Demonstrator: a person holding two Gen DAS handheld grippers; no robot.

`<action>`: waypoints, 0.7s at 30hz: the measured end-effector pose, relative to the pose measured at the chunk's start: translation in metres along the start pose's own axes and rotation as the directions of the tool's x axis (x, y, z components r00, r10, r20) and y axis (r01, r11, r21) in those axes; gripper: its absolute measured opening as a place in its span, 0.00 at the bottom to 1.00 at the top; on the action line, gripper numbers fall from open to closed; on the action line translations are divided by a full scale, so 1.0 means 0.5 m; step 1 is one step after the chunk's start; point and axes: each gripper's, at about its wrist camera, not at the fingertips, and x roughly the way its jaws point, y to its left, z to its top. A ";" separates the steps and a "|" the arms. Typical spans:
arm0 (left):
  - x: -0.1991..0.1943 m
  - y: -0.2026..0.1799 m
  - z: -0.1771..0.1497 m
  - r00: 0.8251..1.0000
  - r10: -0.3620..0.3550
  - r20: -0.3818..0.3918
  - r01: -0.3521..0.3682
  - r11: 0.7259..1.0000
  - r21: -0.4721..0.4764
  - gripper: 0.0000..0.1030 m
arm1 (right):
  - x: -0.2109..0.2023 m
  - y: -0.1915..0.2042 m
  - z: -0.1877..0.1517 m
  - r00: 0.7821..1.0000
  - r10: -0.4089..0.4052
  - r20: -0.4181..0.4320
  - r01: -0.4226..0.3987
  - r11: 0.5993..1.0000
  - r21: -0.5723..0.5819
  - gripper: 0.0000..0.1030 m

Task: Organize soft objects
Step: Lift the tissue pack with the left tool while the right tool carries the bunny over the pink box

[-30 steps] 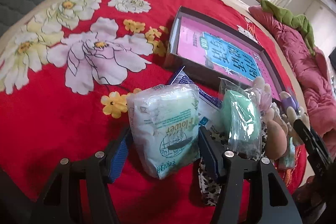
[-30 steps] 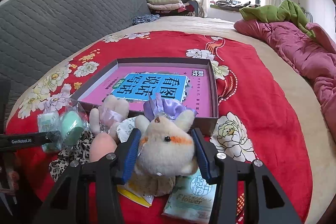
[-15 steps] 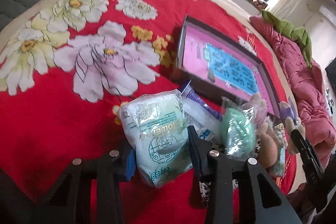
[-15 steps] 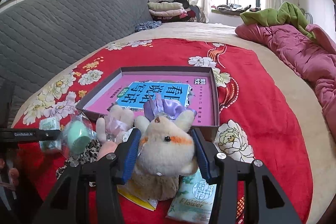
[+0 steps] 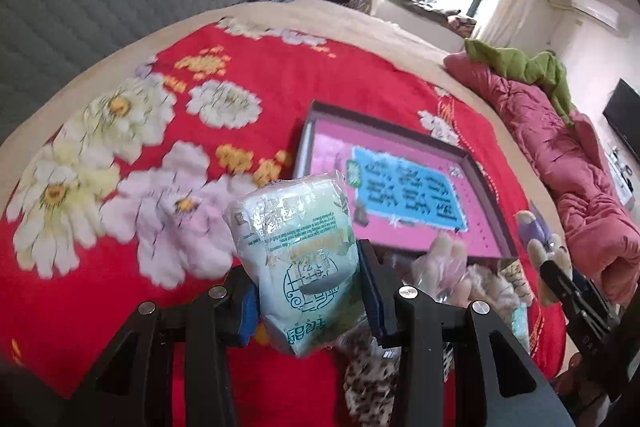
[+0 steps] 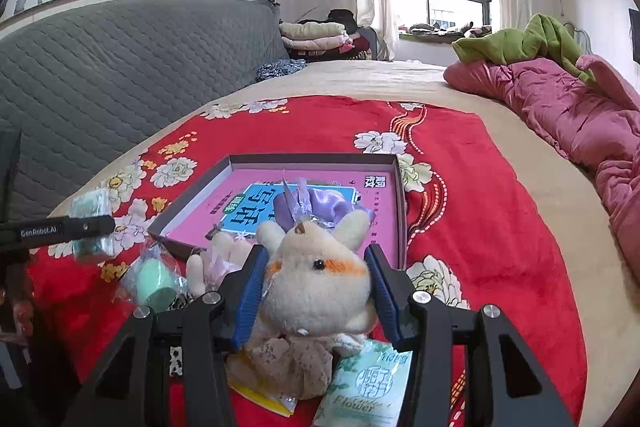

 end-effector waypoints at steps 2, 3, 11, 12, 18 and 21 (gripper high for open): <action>0.007 -0.009 0.017 1.000 -0.017 0.006 0.017 1.000 0.012 0.42 | 0.003 -0.006 0.006 1.000 -0.006 0.006 0.005 1.000 0.004 0.48; 0.010 -0.012 0.024 1.000 -0.022 0.009 0.022 1.000 0.021 0.42 | 0.005 -0.007 0.008 1.000 -0.010 0.009 0.010 1.000 0.004 0.48; 0.057 -0.043 0.062 0.998 -0.061 -0.004 0.061 0.996 0.063 0.42 | 0.035 -0.029 0.041 0.997 -0.055 0.052 0.055 0.998 0.005 0.48; 0.067 -0.047 0.065 0.998 -0.069 -0.011 0.069 0.995 0.065 0.42 | 0.042 -0.032 0.044 0.997 -0.055 0.049 0.055 0.998 0.008 0.48; 0.117 -0.066 0.094 0.995 -0.092 -0.031 0.094 0.992 0.087 0.42 | 0.073 -0.042 0.055 0.999 -0.035 0.035 0.034 0.999 0.022 0.48; 0.143 -0.072 0.106 0.993 -0.102 -0.051 0.106 0.991 0.085 0.42 | 0.088 -0.041 0.058 0.999 -0.029 0.026 0.029 1.000 0.011 0.48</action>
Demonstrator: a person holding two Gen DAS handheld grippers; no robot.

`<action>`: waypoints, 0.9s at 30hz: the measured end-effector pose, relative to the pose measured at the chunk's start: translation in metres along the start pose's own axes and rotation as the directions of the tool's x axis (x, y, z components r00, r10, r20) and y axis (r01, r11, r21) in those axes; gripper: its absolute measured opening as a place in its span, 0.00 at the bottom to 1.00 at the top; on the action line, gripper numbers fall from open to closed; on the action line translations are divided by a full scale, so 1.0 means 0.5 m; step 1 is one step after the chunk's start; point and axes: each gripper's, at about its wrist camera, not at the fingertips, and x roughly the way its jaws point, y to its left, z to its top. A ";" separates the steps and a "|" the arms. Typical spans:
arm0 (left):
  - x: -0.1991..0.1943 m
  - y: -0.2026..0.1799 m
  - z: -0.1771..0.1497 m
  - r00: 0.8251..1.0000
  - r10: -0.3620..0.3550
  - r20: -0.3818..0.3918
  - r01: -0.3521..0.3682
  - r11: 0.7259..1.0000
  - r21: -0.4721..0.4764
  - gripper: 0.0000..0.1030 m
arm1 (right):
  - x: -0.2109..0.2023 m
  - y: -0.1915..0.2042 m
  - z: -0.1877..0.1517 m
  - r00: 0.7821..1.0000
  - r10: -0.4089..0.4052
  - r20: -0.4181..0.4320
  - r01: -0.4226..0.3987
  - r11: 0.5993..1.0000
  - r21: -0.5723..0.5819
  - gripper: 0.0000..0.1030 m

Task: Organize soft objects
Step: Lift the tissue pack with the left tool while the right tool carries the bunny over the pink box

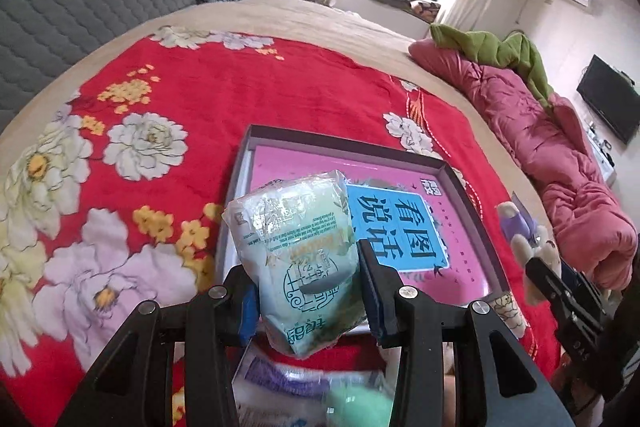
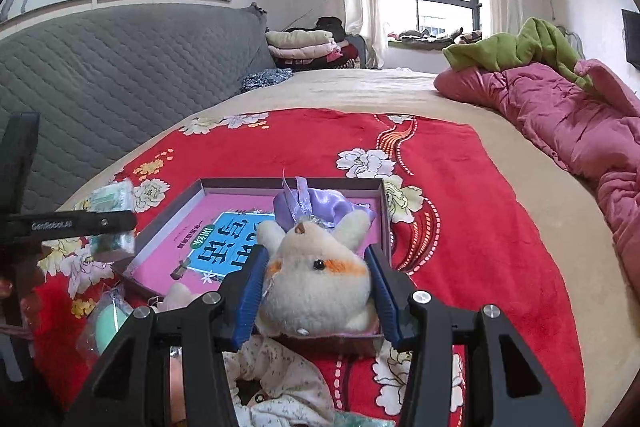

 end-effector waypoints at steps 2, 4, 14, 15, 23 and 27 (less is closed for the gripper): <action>0.016 -0.004 0.006 1.000 -0.009 -0.013 0.009 1.000 0.007 0.42 | 0.009 0.003 0.001 1.000 0.003 -0.002 -0.003 1.000 -0.011 0.48; 0.029 -0.009 0.011 1.000 -0.015 -0.020 0.015 1.000 0.016 0.42 | 0.020 0.004 0.001 1.000 0.008 -0.008 -0.008 1.000 -0.017 0.48; 0.103 -0.016 0.016 0.996 0.004 -0.087 0.000 0.999 0.050 0.42 | 0.067 0.004 0.006 0.999 0.007 -0.035 -0.008 0.999 -0.032 0.48; 0.108 -0.016 0.016 0.996 0.006 -0.090 -0.002 0.999 0.052 0.42 | 0.073 0.003 0.006 0.999 0.001 -0.044 -0.003 0.999 -0.032 0.48; 0.135 -0.026 0.008 0.992 0.026 -0.121 -0.014 0.995 0.098 0.42 | 0.108 0.000 -0.008 0.994 -0.016 -0.112 0.012 0.999 -0.041 0.49; 0.140 -0.031 0.003 0.991 0.041 -0.129 -0.025 0.992 0.124 0.42 | 0.126 0.004 -0.018 0.989 -0.020 -0.147 0.012 0.998 -0.055 0.48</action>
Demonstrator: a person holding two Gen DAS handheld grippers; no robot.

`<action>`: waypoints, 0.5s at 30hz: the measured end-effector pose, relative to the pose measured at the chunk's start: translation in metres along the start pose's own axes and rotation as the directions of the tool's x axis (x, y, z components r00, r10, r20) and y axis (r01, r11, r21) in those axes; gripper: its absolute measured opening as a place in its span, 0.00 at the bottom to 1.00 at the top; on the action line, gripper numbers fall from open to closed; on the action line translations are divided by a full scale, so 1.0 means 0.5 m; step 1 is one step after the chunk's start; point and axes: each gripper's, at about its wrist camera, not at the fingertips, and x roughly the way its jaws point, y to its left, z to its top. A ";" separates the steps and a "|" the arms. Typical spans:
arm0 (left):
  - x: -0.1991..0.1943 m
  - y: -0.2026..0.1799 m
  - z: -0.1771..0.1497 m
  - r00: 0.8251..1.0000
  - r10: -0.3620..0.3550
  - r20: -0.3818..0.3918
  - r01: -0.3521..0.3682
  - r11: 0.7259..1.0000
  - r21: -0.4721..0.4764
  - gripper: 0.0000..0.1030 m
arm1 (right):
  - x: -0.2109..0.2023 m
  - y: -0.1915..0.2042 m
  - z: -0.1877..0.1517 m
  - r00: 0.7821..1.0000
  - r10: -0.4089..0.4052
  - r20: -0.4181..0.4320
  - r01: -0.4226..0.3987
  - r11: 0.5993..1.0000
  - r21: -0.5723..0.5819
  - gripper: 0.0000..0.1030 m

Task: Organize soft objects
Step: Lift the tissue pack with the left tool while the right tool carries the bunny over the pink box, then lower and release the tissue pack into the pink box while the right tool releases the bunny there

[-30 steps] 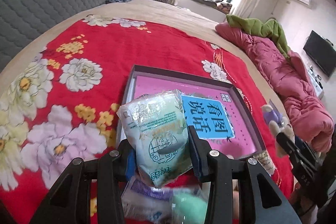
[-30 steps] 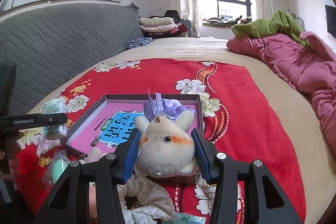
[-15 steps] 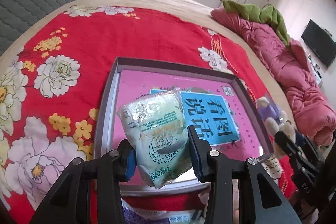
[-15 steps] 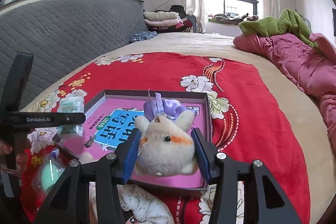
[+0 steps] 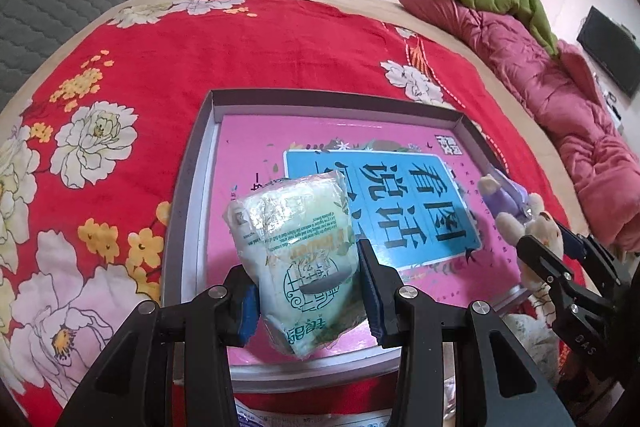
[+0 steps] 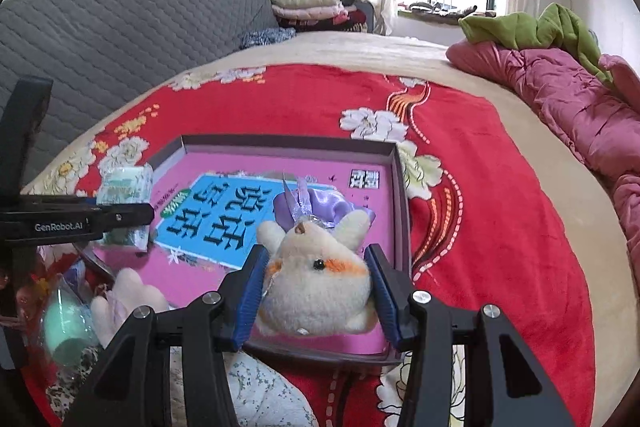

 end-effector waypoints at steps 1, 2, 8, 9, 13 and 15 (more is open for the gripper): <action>0.001 -0.001 -0.001 1.000 0.002 -0.002 -0.002 1.000 0.003 0.42 | 0.002 0.002 -0.002 1.000 0.001 -0.004 -0.001 1.000 -0.001 0.48; 0.002 -0.001 -0.002 1.000 0.000 -0.006 0.000 1.000 0.002 0.42 | 0.005 0.002 -0.003 1.000 -0.005 -0.009 0.005 1.000 -0.005 0.48; 0.008 -0.003 -0.006 1.000 0.018 -0.016 -0.018 1.000 0.017 0.42 | 0.021 -0.008 -0.006 0.999 -0.026 -0.045 0.026 1.000 0.008 0.49; 0.008 -0.004 -0.006 1.000 0.020 -0.016 -0.020 1.000 0.018 0.42 | 0.024 -0.011 -0.007 0.998 -0.027 -0.052 0.028 0.999 0.015 0.49; 0.010 -0.001 -0.008 1.000 0.023 -0.021 -0.023 1.000 0.014 0.42 | 0.031 -0.017 -0.009 0.996 -0.041 -0.074 0.042 0.999 0.024 0.49; 0.010 0.000 -0.008 0.999 0.022 -0.023 -0.022 1.000 0.013 0.42 | 0.034 -0.019 -0.010 0.996 -0.046 -0.083 0.048 0.998 0.030 0.49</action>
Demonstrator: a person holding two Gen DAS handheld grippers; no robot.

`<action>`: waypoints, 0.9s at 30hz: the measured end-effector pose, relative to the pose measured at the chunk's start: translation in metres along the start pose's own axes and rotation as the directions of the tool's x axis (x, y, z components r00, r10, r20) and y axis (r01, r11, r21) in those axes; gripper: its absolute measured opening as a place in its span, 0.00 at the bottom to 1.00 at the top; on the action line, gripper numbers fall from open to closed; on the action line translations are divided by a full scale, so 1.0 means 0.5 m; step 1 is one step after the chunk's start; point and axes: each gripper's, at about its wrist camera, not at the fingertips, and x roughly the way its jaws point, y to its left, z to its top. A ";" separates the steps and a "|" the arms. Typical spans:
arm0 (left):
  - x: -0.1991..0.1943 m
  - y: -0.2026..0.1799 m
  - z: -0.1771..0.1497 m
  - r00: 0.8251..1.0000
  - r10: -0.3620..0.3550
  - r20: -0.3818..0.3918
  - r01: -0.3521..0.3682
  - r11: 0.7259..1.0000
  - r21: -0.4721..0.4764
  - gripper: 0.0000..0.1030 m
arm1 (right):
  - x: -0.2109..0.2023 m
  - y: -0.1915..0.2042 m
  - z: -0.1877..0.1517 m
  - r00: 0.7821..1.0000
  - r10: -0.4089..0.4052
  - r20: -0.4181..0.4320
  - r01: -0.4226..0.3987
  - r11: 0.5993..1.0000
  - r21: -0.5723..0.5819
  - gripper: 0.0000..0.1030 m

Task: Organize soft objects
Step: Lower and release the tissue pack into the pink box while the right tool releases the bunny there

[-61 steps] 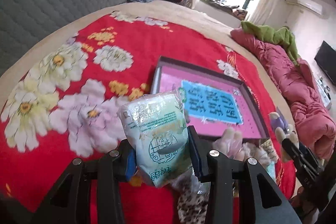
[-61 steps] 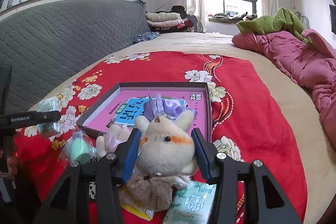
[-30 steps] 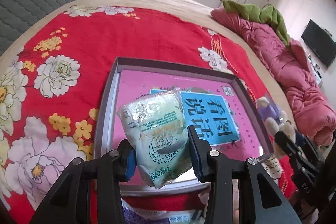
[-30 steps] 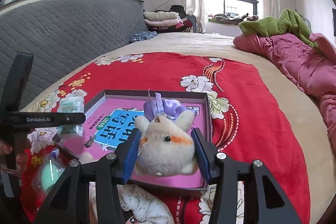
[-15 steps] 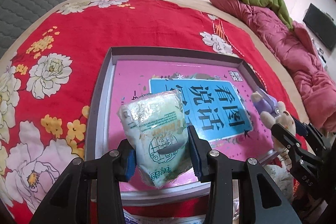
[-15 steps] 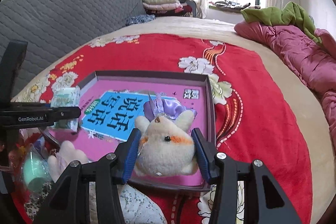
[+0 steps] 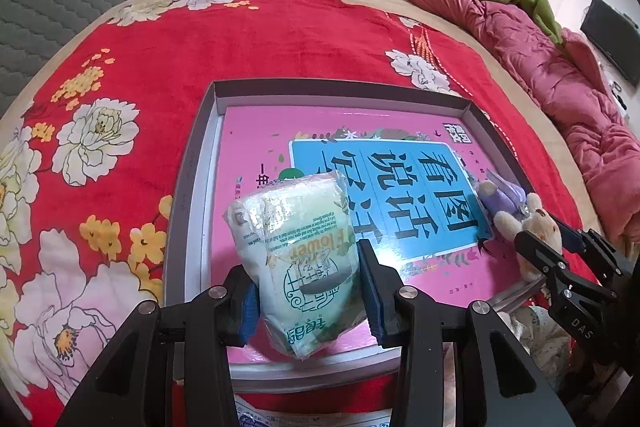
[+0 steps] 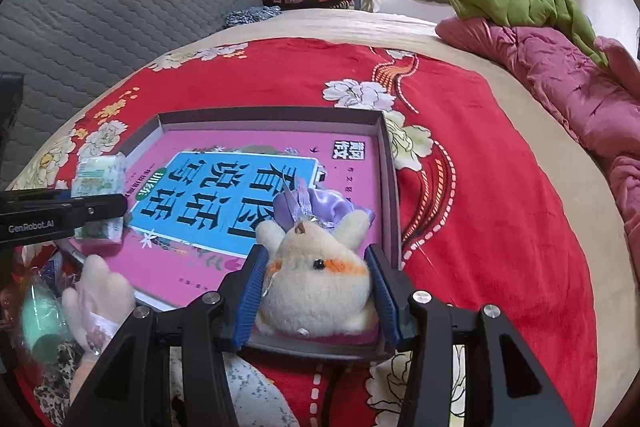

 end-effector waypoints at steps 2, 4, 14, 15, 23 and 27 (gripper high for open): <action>0.000 0.000 0.001 1.000 0.000 0.002 0.000 1.000 0.003 0.42 | 0.003 -0.003 0.000 1.000 -0.003 -0.008 0.003 1.000 0.003 0.50; 0.001 0.001 0.000 1.000 -0.001 0.002 0.001 1.000 0.003 0.42 | 0.003 -0.003 0.000 1.000 -0.004 -0.009 0.004 1.000 0.001 0.50; 0.001 -0.002 -0.002 1.000 -0.004 0.000 0.004 1.000 0.007 0.43 | 0.002 -0.005 0.000 1.000 -0.010 -0.009 0.010 1.000 0.003 0.50; 0.001 -0.001 -0.002 1.000 -0.003 0.000 0.003 1.000 0.007 0.43 | 0.001 -0.005 0.000 1.000 -0.010 -0.010 0.010 1.000 0.002 0.50; 0.004 0.001 -0.001 1.000 -0.002 -0.015 0.002 1.000 0.006 0.43 | -0.006 -0.005 0.004 1.000 -0.007 0.009 0.007 1.000 0.006 0.55; 0.002 -0.001 -0.003 1.000 0.001 -0.015 0.000 1.000 0.008 0.43 | -0.014 -0.004 0.007 1.000 -0.006 0.023 0.006 1.000 0.009 0.59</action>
